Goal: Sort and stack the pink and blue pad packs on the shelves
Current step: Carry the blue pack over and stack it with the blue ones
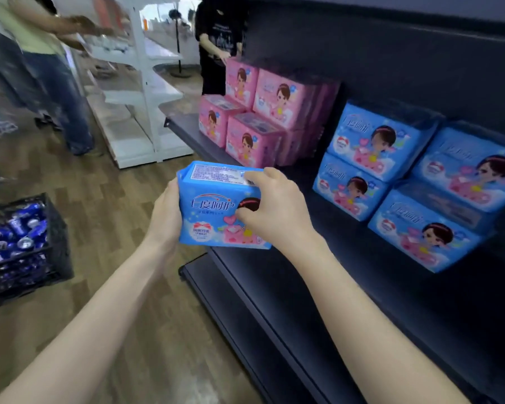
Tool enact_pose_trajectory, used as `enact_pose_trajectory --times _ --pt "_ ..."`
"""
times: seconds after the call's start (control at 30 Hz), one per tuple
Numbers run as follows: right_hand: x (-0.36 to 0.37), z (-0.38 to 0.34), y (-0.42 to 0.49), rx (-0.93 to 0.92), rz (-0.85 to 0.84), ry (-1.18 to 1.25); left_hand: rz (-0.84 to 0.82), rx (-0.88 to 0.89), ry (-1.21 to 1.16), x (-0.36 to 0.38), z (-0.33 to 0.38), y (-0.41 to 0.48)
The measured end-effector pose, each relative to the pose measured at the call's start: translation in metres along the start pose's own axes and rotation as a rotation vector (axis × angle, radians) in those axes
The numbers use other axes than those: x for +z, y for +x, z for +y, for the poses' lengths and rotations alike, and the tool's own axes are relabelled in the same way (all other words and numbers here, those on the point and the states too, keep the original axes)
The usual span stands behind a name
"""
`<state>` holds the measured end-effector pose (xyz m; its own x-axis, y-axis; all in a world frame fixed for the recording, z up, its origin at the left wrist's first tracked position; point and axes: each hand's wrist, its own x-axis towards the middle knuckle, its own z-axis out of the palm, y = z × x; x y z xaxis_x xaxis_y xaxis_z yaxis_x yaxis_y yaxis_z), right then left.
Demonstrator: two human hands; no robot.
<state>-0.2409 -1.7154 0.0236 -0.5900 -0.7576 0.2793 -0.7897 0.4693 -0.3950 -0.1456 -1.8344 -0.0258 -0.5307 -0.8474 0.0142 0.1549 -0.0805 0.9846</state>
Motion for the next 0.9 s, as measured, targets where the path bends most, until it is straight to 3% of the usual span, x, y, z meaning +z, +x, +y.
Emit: enact_pose_trajectory --times 0.47,0.67,0.9 --pt "-0.099 0.084 -0.022 0.277 0.266 -0.153 -0.446 0.102 -0.161 0.157 0.01 0.016" --pt "-0.134 0.111 -0.055 0.452 0.369 -0.224 -0.784 0.1 -0.213 0.215 0.005 -0.002" --pt "-0.166 0.134 -0.084 0.648 0.505 -0.244 -1.187 0.345 0.122 0.257 0.009 -0.014"
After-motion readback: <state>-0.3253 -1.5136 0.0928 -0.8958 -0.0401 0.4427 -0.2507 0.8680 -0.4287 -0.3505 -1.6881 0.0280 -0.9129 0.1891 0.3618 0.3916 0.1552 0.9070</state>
